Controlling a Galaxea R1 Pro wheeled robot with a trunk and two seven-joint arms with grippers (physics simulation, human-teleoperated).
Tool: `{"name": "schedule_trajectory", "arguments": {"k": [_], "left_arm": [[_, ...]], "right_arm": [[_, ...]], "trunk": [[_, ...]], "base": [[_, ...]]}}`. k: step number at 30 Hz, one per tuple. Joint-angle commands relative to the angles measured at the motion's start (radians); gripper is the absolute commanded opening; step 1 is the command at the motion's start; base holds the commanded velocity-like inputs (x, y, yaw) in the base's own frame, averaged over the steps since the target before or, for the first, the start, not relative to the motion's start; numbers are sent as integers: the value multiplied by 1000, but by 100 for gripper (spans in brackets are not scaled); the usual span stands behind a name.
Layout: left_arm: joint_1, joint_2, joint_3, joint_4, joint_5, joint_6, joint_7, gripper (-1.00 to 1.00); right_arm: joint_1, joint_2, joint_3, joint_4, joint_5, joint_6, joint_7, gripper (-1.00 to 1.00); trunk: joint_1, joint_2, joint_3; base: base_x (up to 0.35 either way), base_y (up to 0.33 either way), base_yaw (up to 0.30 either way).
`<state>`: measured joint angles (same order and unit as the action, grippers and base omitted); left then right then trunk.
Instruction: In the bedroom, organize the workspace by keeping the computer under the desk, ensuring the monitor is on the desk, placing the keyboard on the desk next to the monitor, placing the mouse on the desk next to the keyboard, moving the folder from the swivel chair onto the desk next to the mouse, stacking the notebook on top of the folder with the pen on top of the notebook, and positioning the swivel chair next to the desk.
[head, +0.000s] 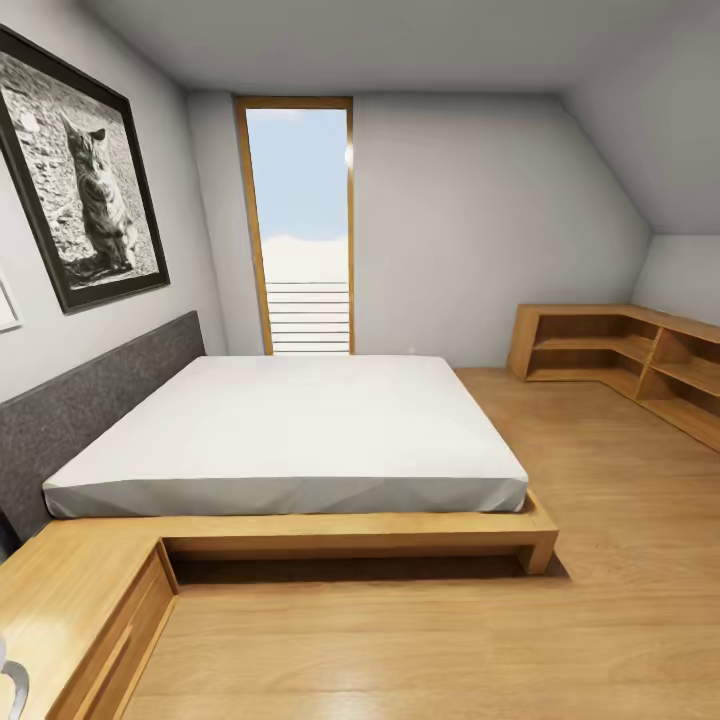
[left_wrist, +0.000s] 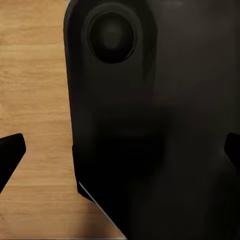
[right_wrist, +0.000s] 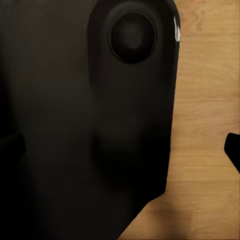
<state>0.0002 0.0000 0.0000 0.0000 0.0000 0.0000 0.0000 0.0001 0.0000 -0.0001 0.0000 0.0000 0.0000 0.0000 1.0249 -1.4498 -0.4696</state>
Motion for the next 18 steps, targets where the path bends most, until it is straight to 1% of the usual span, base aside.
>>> {"name": "schedule_trajectory", "arguments": {"k": [1, 2, 4, 6, 8, 11, 18], "left_arm": [[0, 0, 0, 0, 0, 0, 0, 100], [1, -6, 2, -4, -3, -2, -4, 100], [0, -16, 1, -10, -1, -5, -3, 100], [0, -16, 1, -10, -1, -5, -3, 100], [-1, -23, 0, -15, 0, -7, -1, 100], [-2, -22, 0, -20, 1, -10, -1, 100], [-2, -22, 0, -21, 2, -11, -2, 100]], "right_arm": [[0, 0, 0, 0, 0, 0, 0, 100], [-2, 5, -4, -4, 6, 6, 3, 100], [-5, 12, -6, -7, 0, 2, 1, 100], [-5, 12, -6, -7, 0, 2, 1, 100], [-9, 19, -8, -9, -7, -2, -2, 100], [-12, 28, -24, -11, -24, -7, -2, 100], [-12, 29, -59, -11, -63, -11, -2, 100]], "trunk": [[0, 0, 0], [-4, 7, 3], [-11, 21, 9], [-19, 35, 15], [-27, 49, 21], [-38, 70, 31], [-65, 119, 53]], "base": [[0, 0, 0], [0, 0, 0], [0, 0, 0], [0, 0, 0], [0, 0, 0], [0, 0, 0], [0, 0, 0]]}}
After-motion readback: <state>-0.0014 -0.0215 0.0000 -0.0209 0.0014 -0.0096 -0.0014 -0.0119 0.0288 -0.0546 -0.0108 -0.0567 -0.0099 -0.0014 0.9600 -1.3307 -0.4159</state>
